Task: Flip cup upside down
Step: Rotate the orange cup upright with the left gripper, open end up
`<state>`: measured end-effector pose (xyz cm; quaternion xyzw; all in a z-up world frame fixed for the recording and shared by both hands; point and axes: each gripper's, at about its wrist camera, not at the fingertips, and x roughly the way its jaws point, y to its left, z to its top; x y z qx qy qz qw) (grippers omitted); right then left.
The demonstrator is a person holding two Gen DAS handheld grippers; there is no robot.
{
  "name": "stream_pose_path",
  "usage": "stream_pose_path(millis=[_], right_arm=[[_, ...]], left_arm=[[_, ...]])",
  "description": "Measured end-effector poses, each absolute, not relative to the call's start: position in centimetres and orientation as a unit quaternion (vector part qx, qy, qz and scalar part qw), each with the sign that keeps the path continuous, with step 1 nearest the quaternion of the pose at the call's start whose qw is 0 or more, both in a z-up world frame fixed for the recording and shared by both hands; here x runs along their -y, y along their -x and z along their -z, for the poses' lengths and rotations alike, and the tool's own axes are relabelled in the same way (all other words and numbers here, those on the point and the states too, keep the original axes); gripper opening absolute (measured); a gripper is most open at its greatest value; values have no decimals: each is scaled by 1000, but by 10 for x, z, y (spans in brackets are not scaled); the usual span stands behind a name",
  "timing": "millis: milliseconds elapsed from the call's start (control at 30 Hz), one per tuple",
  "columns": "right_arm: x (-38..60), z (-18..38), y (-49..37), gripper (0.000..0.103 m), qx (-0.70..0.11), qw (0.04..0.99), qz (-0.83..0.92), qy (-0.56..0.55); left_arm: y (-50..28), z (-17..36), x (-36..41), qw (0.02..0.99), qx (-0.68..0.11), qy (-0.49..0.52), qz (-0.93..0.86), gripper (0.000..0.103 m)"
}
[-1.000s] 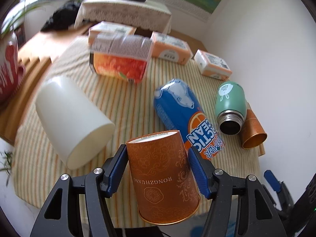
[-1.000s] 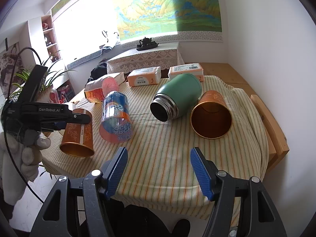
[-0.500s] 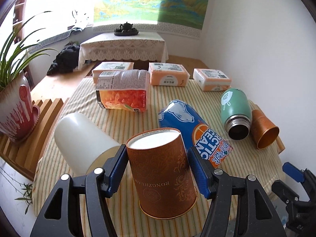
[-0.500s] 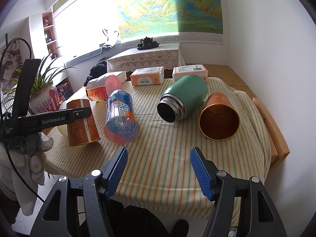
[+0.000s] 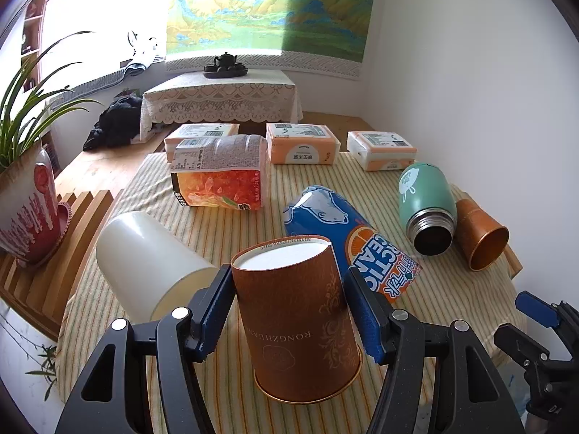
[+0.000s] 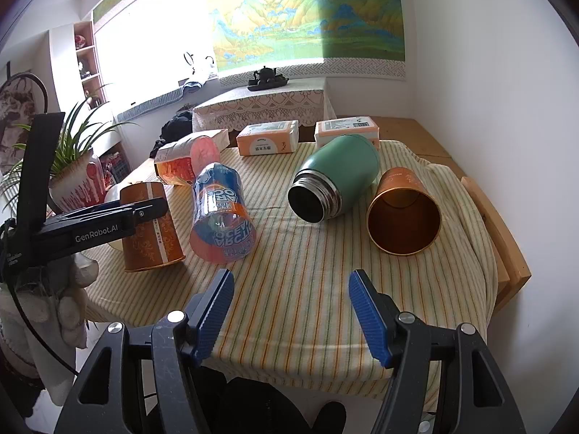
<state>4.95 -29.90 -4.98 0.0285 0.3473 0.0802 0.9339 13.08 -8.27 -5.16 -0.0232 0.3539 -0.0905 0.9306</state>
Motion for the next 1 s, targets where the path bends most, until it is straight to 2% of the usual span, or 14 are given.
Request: stream_pose_path(millis=[400, 667, 767, 833, 1000], right_arm=[[295, 49, -49, 62, -348, 934, -75, -31], [292, 45, -47, 62, -346, 934, -73, -37], [292, 45, -45, 62, -345, 935, -72, -37], [292, 45, -45, 62, -345, 935, -74, -40], [290, 44, -41, 62, -341, 936, -76, -48]], left_arm=[[-114, 58, 97, 929, -347, -14, 123, 64], [-107, 59, 95, 928, -350, -2, 130, 64], [-106, 60, 94, 926, -352, -2, 136, 77], [-103, 62, 95, 925, -352, -2, 144, 90], [-98, 63, 93, 924, -352, -3, 146, 90]])
